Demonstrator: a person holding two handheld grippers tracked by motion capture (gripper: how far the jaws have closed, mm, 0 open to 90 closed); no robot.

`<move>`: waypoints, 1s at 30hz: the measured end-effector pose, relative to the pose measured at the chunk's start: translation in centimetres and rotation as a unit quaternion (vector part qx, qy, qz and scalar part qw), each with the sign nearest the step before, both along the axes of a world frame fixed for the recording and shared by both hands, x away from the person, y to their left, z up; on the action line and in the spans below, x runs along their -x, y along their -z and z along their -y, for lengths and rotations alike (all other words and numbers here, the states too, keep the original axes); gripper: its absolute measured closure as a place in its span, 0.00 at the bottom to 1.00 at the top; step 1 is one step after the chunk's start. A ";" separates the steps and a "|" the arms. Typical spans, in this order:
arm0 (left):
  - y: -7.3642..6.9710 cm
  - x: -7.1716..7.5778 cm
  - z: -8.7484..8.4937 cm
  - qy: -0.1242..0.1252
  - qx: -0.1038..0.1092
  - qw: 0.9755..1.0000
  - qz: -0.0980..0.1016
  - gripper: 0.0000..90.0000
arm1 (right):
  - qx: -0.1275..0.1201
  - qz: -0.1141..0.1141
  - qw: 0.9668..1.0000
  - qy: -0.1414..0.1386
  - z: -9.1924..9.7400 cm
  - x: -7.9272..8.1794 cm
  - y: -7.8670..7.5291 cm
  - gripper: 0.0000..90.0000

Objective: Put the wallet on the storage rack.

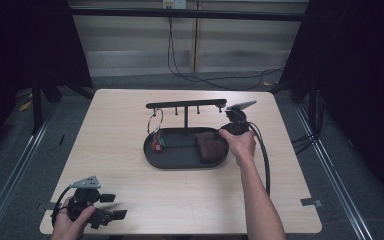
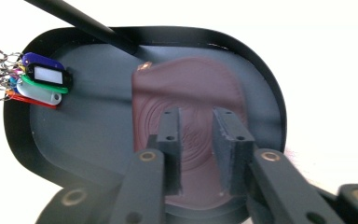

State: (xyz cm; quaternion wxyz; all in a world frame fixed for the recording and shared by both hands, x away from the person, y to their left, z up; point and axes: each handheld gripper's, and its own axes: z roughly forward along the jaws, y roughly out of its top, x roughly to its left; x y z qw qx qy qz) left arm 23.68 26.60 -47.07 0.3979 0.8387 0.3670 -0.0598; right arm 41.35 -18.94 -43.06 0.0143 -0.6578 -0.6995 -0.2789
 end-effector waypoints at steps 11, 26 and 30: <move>-0.1 0.0 -0.3 -0.013 0.005 1.000 0.002 0.18 | -0.026 0.047 0.998 -0.016 0.8 1.7 -0.9 0.58; -0.1 -0.2 -0.9 -0.031 0.016 0.999 -0.002 0.19 | -0.049 0.084 0.995 -0.039 3.3 6.5 0.3 0.41; -0.1 -0.2 -1.0 -0.030 0.017 0.999 -0.002 0.19 | -0.052 0.090 0.994 -0.044 3.4 7.8 0.4 0.40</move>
